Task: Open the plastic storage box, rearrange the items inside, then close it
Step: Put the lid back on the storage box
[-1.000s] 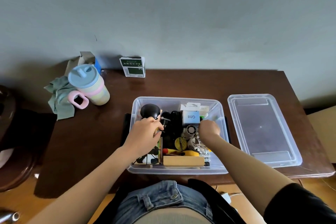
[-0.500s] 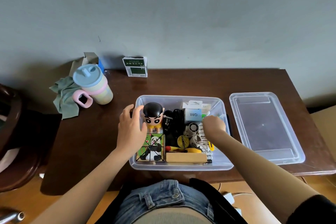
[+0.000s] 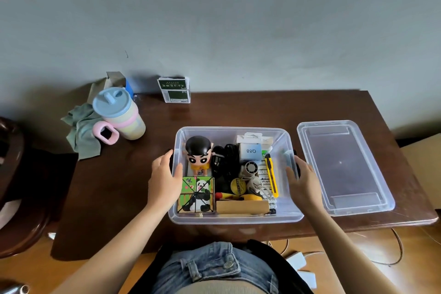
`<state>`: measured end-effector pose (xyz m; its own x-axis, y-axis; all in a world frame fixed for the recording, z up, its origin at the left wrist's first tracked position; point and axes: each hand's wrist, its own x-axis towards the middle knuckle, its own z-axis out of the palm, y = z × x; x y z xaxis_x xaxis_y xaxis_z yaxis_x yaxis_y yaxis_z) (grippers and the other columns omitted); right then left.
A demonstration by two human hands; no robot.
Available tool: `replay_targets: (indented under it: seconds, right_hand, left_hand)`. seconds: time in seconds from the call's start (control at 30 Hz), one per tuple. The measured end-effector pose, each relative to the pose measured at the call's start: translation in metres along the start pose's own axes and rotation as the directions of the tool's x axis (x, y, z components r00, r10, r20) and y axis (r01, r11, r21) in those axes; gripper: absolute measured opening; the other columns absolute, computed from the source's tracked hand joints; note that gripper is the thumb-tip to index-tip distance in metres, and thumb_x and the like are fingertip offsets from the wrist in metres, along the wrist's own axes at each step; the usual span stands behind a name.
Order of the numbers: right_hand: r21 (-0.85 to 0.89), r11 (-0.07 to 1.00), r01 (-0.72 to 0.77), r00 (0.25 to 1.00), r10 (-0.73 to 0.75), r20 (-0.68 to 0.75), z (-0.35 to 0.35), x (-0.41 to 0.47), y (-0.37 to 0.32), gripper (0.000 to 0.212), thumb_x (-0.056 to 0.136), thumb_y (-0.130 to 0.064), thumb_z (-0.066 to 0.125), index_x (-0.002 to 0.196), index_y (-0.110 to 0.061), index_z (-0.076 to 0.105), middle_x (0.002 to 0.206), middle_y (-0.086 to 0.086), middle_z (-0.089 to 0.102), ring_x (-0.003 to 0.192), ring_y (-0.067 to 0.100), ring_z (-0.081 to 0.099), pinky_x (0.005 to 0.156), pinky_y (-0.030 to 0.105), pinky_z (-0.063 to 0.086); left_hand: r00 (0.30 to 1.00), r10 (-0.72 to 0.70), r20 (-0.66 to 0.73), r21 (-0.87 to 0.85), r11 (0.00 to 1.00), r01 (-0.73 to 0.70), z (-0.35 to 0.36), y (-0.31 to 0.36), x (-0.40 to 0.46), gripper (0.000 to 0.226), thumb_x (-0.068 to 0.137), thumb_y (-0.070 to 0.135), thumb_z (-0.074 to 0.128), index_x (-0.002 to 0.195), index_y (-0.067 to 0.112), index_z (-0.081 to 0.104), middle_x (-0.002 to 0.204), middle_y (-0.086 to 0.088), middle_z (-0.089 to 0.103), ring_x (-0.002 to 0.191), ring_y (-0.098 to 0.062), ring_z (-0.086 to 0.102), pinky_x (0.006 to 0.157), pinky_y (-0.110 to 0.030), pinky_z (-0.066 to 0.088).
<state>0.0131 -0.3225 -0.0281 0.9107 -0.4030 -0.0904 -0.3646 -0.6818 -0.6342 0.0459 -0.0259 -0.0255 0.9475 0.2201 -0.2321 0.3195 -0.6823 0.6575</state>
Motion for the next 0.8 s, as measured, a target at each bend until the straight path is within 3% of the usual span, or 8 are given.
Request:
replay_targets:
  seconds: [0.07, 0.13, 0.27, 0.37, 0.5, 0.63, 0.73, 0.8]
  right_hand:
    - [0.007, 1.000, 0.018, 1.000, -0.018, -0.017, 0.004, -0.002, 0.002, 0.013, 0.098, -0.018, 0.048, 0.100, -0.012, 0.059, 0.075, 0.001, 0.060, 0.065, 0.018, 0.049, 0.051, 0.027, 0.034]
    - [0.011, 1.000, 0.015, 0.999, -0.015, -0.047, 0.004, 0.000, 0.002, 0.017, 0.098, -0.018, 0.047, 0.094, -0.007, 0.058, 0.065, 0.006, 0.056, 0.055, 0.019, 0.043, 0.047, 0.028, 0.030]
    - [0.025, 0.999, 0.026, 0.999, -0.024, -0.043, 0.006, 0.006, 0.001, 0.019, 0.098, -0.017, 0.048, 0.101, -0.004, 0.061, 0.076, 0.012, 0.064, 0.059, 0.024, 0.051, 0.048, 0.028, 0.038]
    - [0.015, 0.999, 0.034, 0.998, -0.033, -0.048, 0.005, 0.015, -0.001, 0.020, 0.097, -0.015, 0.048, 0.103, 0.000, 0.060, 0.087, 0.018, 0.066, 0.072, 0.034, 0.059, 0.057, 0.039, 0.050]
    - [0.010, 0.999, 0.044, 0.998, -0.044, -0.041, 0.005, 0.026, -0.002, 0.015, 0.097, -0.011, 0.047, 0.098, -0.002, 0.060, 0.082, 0.014, 0.065, 0.069, 0.034, 0.057, 0.053, 0.039, 0.047]
    - [0.024, 0.998, 0.063, 0.998, -0.062, -0.019, 0.005, 0.031, 0.001, 0.019, 0.097, -0.013, 0.046, 0.080, -0.006, 0.053, 0.063, 0.008, 0.054, 0.056, 0.023, 0.042, 0.046, 0.027, 0.027]
    - [0.044, 0.996, 0.078, 0.997, -0.078, -0.002, 0.004, 0.031, 0.006, 0.016, 0.098, -0.015, 0.046, 0.091, -0.007, 0.058, 0.069, 0.006, 0.058, 0.057, 0.020, 0.048, 0.046, 0.025, 0.031]
    - [0.061, 0.993, 0.100, 0.995, -0.101, 0.020, 0.000, 0.032, 0.010, 0.014, 0.098, -0.018, 0.046, 0.089, -0.014, 0.057, 0.067, -0.007, 0.055, 0.057, 0.010, 0.045, 0.045, 0.011, 0.030]
  left_hand:
    - [1.000, -0.005, -0.008, -0.003, 1.000, 0.005, 0.000, -0.001, -0.001, 0.045, 0.098, 0.025, 0.049, 0.141, 0.014, 0.043, 0.142, -0.010, 0.042, 0.125, -0.025, 0.048, 0.098, -0.035, 0.040]
    - [1.000, -0.005, -0.008, -0.005, 1.000, 0.005, 0.000, -0.001, -0.001, 0.044, 0.097, 0.025, 0.050, 0.139, 0.012, 0.045, 0.142, -0.010, 0.044, 0.127, -0.025, 0.047, 0.099, -0.037, 0.039]
    - [1.000, -0.021, 0.003, -0.019, 1.000, 0.021, 0.000, -0.001, 0.000, 0.045, 0.097, 0.025, 0.051, 0.140, 0.013, 0.046, 0.144, -0.011, 0.044, 0.131, -0.025, 0.044, 0.103, -0.040, 0.038]
    - [1.000, -0.018, 0.010, -0.014, 1.000, 0.018, 0.000, 0.002, 0.004, 0.045, 0.097, 0.026, 0.051, 0.140, 0.013, 0.046, 0.144, -0.011, 0.044, 0.133, -0.026, 0.041, 0.105, -0.042, 0.036]
    - [0.999, -0.034, 0.017, -0.018, 0.999, 0.034, 0.001, 0.006, 0.010, 0.045, 0.097, 0.026, 0.051, 0.140, 0.013, 0.046, 0.144, -0.011, 0.043, 0.133, -0.026, 0.041, 0.105, -0.043, 0.036]
    - [0.999, -0.051, 0.019, -0.013, 0.999, 0.051, 0.003, 0.006, 0.010, 0.046, 0.097, 0.025, 0.051, 0.141, 0.013, 0.045, 0.143, -0.011, 0.043, 0.132, -0.026, 0.042, 0.105, -0.043, 0.036]
    - [0.997, -0.070, 0.019, -0.023, 0.997, 0.071, 0.006, 0.010, 0.009, 0.046, 0.098, 0.021, 0.049, 0.142, 0.011, 0.042, 0.147, -0.013, 0.038, 0.135, -0.027, 0.038, 0.108, -0.040, 0.033]
    - [0.998, -0.047, -0.038, 0.020, 0.999, 0.048, 0.008, 0.016, 0.004, 0.045, 0.097, 0.015, 0.049, 0.142, 0.009, 0.042, 0.150, -0.016, 0.032, 0.139, -0.029, 0.030, 0.111, -0.040, 0.029]
